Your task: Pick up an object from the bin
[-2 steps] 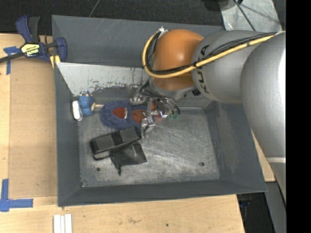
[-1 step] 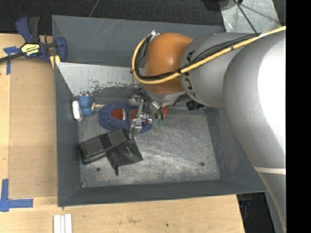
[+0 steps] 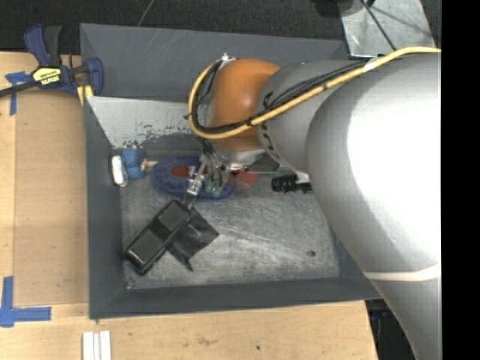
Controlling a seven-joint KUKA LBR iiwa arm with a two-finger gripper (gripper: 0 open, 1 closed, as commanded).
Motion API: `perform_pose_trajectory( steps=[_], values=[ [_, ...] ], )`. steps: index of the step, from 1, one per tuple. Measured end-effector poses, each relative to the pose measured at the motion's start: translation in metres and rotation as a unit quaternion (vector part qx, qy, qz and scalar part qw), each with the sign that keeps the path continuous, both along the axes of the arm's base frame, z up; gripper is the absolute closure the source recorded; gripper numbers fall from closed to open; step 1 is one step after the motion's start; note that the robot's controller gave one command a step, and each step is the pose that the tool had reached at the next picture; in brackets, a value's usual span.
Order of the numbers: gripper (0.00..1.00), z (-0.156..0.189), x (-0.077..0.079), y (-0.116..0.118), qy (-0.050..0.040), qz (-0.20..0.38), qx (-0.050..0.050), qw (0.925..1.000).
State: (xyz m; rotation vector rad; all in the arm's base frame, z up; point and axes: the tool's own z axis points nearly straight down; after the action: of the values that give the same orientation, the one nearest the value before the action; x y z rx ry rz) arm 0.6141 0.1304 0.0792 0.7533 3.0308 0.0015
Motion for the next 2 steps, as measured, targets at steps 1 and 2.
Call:
perform_pose_trajectory(
  steps=[1, 2],
  values=[
    [0.0, 0.0044, 0.0032, -0.0014, 0.0044, 0.0, 0.001, 1.0],
    [1.0, 0.008, 0.0067, -0.0027, -0.0021, 0.001, 0.001, 1.0]
  ],
)
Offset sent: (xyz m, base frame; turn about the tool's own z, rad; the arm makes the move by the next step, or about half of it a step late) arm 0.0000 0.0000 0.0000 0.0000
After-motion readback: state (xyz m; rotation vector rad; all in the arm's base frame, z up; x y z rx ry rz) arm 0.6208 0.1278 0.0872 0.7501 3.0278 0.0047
